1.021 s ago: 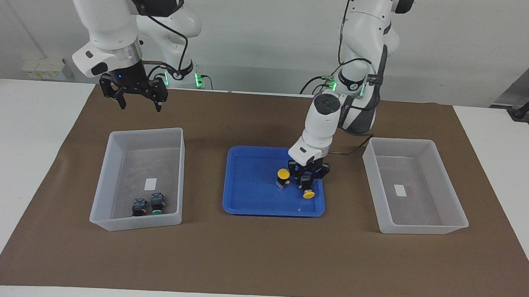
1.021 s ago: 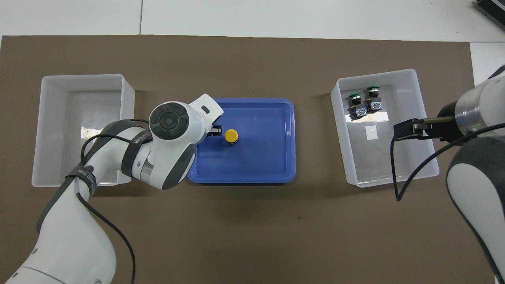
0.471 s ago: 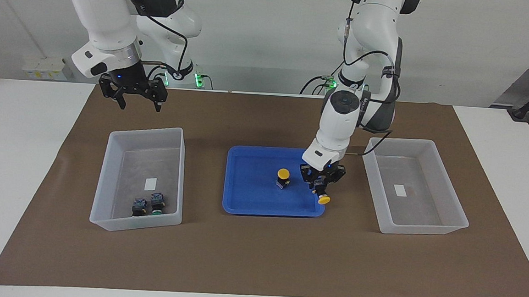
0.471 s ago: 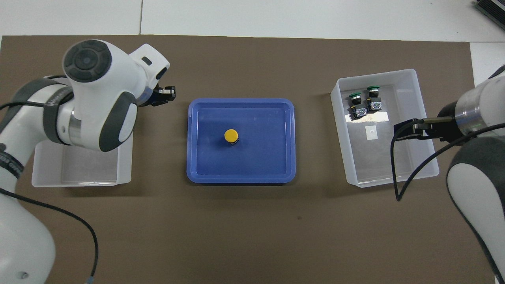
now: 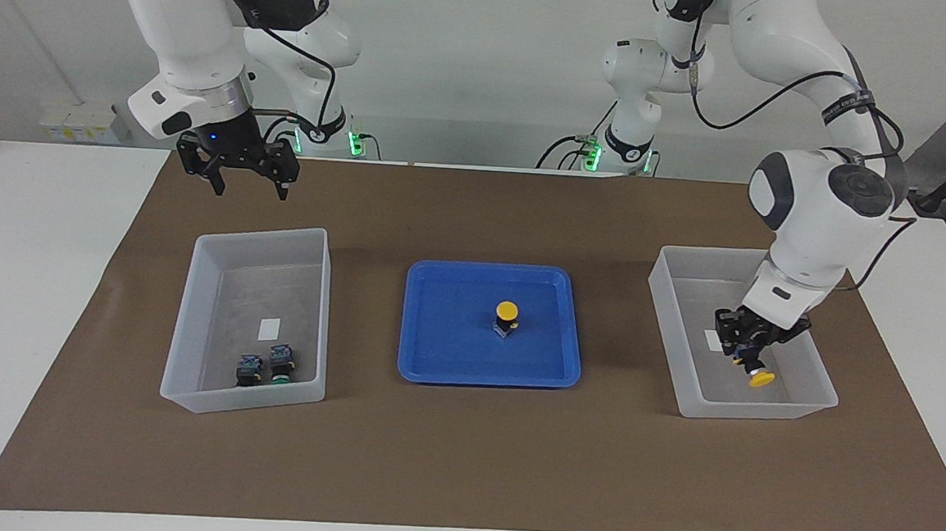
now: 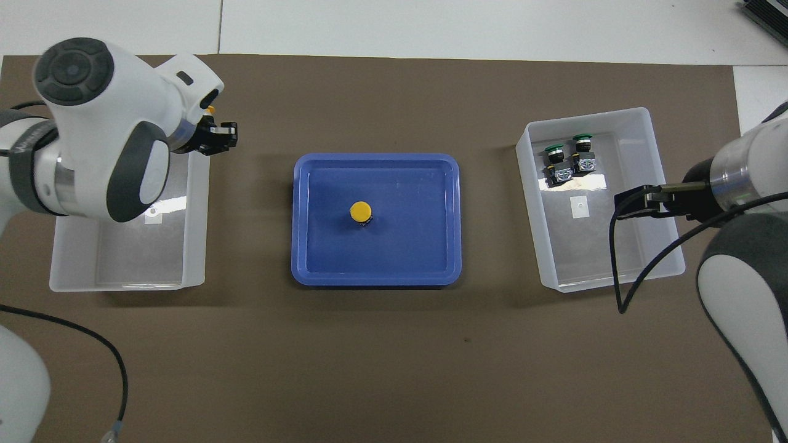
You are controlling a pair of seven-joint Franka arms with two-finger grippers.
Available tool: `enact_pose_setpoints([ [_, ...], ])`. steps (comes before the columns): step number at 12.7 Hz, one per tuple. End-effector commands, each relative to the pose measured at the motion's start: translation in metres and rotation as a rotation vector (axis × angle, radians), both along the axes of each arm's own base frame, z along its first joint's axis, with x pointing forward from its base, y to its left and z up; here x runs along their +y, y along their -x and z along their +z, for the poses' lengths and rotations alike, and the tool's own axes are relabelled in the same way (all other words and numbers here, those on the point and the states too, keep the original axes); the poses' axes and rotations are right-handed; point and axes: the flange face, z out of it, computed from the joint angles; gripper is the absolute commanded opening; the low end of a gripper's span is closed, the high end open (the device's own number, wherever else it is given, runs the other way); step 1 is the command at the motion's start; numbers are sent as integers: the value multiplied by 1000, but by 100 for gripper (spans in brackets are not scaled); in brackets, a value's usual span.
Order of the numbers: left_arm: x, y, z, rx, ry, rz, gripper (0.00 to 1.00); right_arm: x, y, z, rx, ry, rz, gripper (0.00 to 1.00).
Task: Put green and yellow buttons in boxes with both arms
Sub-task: 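Carry the yellow button with the left gripper to its clear box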
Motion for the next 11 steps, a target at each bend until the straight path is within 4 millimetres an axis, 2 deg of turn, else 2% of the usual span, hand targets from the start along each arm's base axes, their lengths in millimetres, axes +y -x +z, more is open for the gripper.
enact_pose_setpoints([
  [1, 8, 21, -32, 13, 9, -31, 0, -2, 3, -1, 2, -28, 3, 100],
  [4, 5, 40, -85, 6, 11, -39, 0, -2, 3, -1, 2, -29, 3, 100],
  [6, 0, 44, -110, -6, 11, -49, 0, -2, 3, -1, 2, -28, 3, 100],
  [8, -3, 45, -118, -11, 11, -50, 0, -2, 3, -1, 2, -29, 3, 100],
  [9, -5, 43, -116, -16, 12, -52, 43, -2, 3, -1, 2, -28, 3, 100],
  [10, -10, 41, -114, -17, 11, -59, 79, -2, 3, -1, 2, -28, 3, 100],
  [11, -12, 36, -108, -20, 9, -63, 91, -2, 3, -1, 2, -28, 3, 100],
])
